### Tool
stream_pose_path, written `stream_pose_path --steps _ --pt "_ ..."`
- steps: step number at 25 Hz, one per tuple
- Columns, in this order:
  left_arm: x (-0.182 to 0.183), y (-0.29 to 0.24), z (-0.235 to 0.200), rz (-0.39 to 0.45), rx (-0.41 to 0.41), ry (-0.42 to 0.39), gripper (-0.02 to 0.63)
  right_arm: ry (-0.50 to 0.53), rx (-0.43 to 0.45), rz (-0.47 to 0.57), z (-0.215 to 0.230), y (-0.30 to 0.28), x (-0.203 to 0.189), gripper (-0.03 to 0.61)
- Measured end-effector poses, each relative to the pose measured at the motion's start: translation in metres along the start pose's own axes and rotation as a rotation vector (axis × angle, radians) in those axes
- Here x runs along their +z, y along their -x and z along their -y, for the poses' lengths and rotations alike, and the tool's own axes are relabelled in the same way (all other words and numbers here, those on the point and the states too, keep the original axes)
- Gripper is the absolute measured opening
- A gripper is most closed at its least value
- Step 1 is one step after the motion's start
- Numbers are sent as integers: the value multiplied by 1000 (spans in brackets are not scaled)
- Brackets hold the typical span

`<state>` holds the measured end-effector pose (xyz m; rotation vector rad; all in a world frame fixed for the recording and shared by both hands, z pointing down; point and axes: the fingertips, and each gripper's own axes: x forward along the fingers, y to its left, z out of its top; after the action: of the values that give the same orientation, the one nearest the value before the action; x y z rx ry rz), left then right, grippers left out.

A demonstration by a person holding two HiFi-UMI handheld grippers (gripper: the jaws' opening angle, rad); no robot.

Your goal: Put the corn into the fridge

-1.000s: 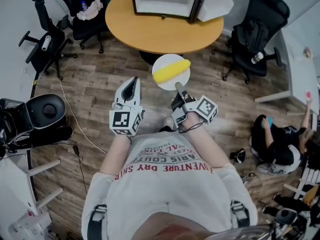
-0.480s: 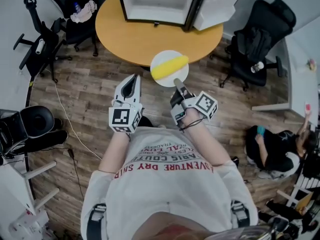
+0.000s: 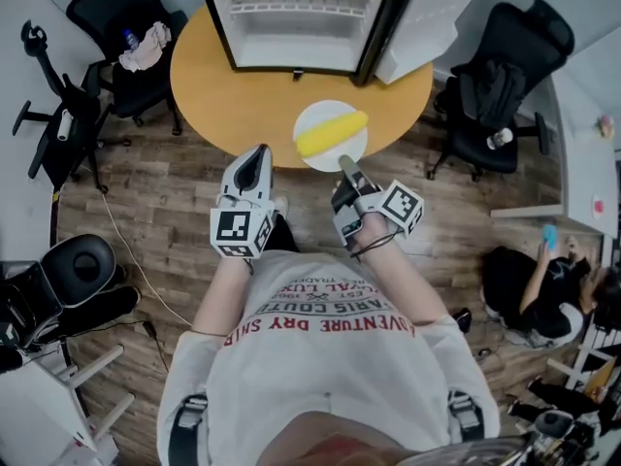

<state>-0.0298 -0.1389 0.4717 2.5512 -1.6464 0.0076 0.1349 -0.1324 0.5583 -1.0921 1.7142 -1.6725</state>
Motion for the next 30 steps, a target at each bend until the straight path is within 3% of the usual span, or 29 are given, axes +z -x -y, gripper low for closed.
stream_pose_path --steps 8,18,30 --pt "25 -77 -64 5 -96 -23 28 -30 -5 99 -22 -81 30 35" --pt "40 -140 -137 12 -146 -42 28 -63 21 174 -57 -170 62 37" --pt "45 -184 -169 -3 -157 -45 28 -61 34 206 -82 -239 95 37"
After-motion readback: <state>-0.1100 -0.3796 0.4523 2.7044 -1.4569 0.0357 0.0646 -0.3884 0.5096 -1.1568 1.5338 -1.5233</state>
